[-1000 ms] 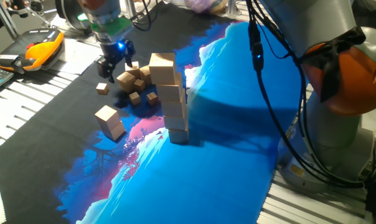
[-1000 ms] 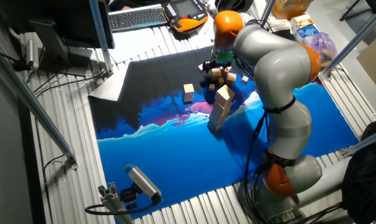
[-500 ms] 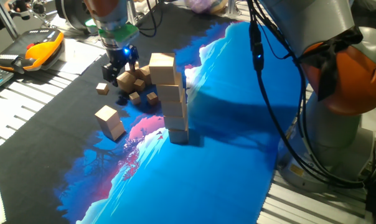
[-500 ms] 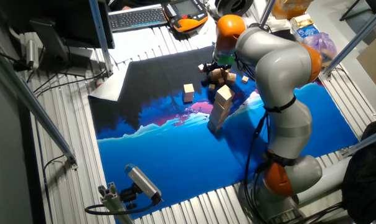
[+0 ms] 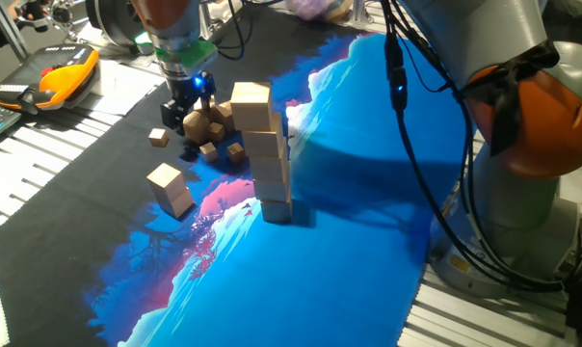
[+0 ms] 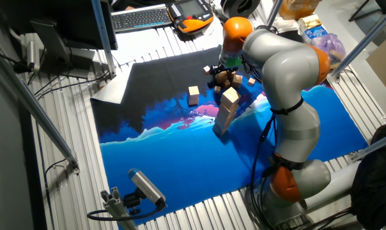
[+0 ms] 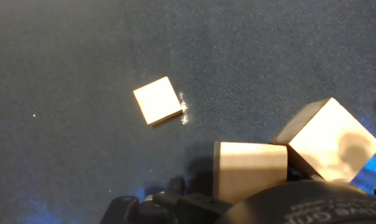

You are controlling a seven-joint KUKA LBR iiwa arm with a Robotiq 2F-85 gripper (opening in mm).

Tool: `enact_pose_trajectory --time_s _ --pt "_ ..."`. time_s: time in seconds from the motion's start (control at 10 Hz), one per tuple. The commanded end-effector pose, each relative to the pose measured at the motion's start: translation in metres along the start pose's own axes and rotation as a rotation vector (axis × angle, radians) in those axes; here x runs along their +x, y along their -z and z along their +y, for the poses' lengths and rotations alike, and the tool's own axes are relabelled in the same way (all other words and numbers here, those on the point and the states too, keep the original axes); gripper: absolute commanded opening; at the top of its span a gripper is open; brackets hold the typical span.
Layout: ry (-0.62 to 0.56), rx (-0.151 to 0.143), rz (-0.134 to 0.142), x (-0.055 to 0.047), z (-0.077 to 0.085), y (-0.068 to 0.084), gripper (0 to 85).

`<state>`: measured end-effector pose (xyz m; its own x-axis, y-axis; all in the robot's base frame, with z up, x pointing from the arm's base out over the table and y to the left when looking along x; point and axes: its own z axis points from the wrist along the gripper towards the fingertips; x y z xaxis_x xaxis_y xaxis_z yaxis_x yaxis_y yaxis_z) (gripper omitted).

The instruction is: Stack the blocks in a vertical line of five

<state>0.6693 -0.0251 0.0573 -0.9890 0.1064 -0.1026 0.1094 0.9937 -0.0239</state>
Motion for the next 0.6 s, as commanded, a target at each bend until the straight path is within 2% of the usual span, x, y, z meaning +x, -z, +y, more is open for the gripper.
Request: enact_pose_trajectory --time_s 0.0,0.1,0.2,0.5 --pt "0.005 0.0 -0.001 0.0004 -0.0012 -0.002 85.0" --pt "0.009 -0.002 0.0 0.0004 -0.0024 -0.0034 85.0" --pt "0.012 -0.002 0.0 0.0007 -0.0033 -0.0047 68.0" --pt "0.025 -0.002 -0.005 -0.0002 -0.0048 -0.0059 68.0"
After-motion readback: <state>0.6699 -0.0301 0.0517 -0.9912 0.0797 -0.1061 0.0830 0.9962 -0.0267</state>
